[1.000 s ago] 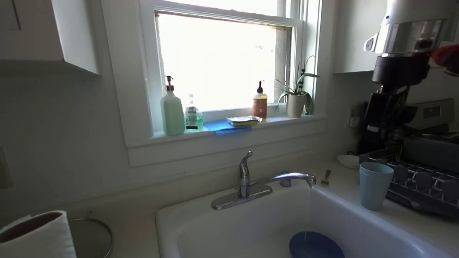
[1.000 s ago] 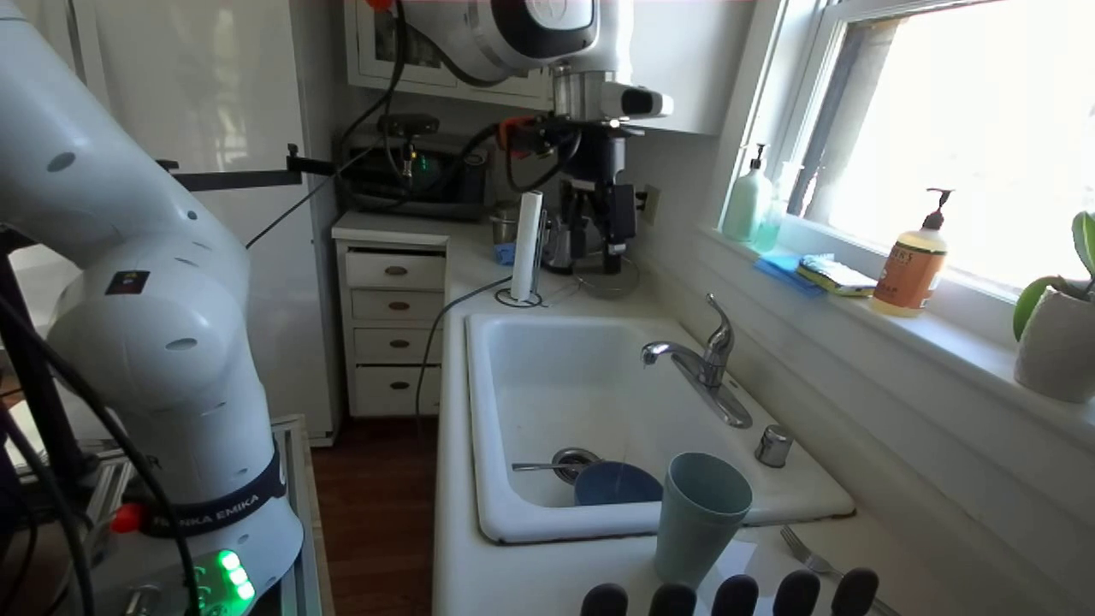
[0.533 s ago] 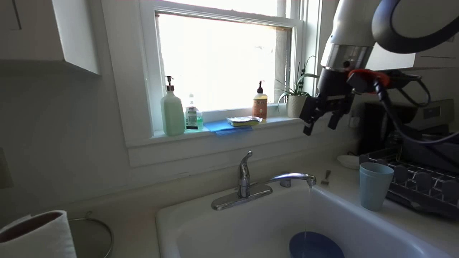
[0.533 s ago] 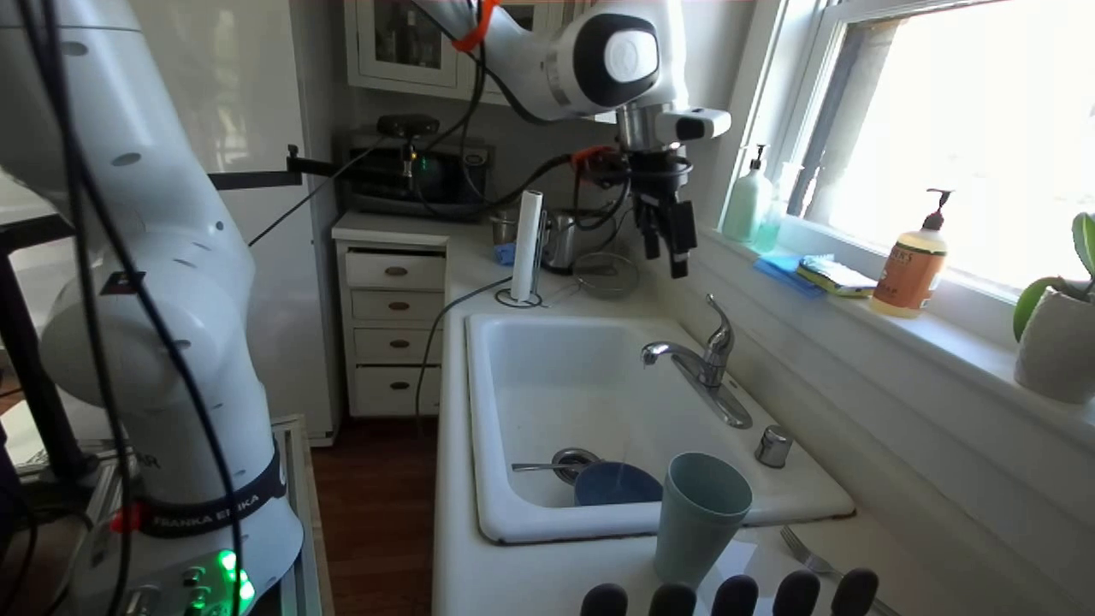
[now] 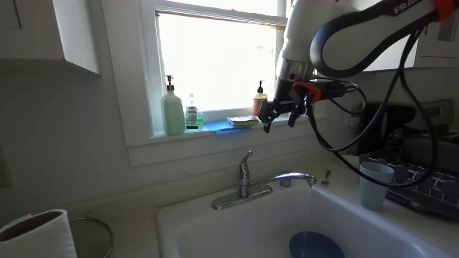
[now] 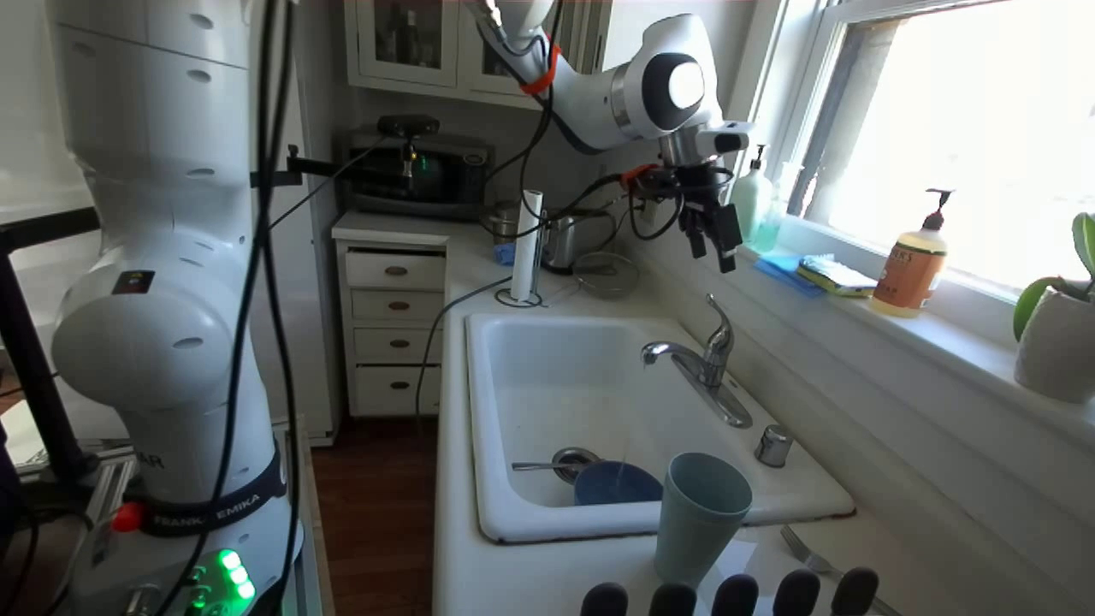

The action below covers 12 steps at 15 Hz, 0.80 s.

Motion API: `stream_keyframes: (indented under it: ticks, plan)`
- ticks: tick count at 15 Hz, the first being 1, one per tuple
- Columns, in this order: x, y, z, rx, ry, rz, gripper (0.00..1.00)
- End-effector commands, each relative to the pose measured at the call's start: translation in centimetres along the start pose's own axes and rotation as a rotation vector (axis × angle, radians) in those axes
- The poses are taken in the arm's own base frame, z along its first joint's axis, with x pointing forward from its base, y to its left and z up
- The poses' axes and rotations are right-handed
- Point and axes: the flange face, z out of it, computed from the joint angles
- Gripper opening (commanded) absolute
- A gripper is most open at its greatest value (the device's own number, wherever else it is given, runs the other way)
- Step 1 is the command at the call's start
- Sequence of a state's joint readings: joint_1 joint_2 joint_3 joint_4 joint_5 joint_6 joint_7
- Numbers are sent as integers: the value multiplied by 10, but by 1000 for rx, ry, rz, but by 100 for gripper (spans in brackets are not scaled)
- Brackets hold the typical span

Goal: Turn the faucet off

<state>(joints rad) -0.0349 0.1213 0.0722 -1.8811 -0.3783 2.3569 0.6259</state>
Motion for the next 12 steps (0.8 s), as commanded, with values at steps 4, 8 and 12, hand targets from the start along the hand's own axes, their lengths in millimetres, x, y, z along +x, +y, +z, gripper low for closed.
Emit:
stream_keyframes:
  ticks: [4, 8, 12]
  plan:
    - [31, -57, 36, 40, 60, -13, 98]
    - [37, -69, 53, 51, 72, -31, 63]
    - [37, -77, 67, 87, 70, -51, 33]
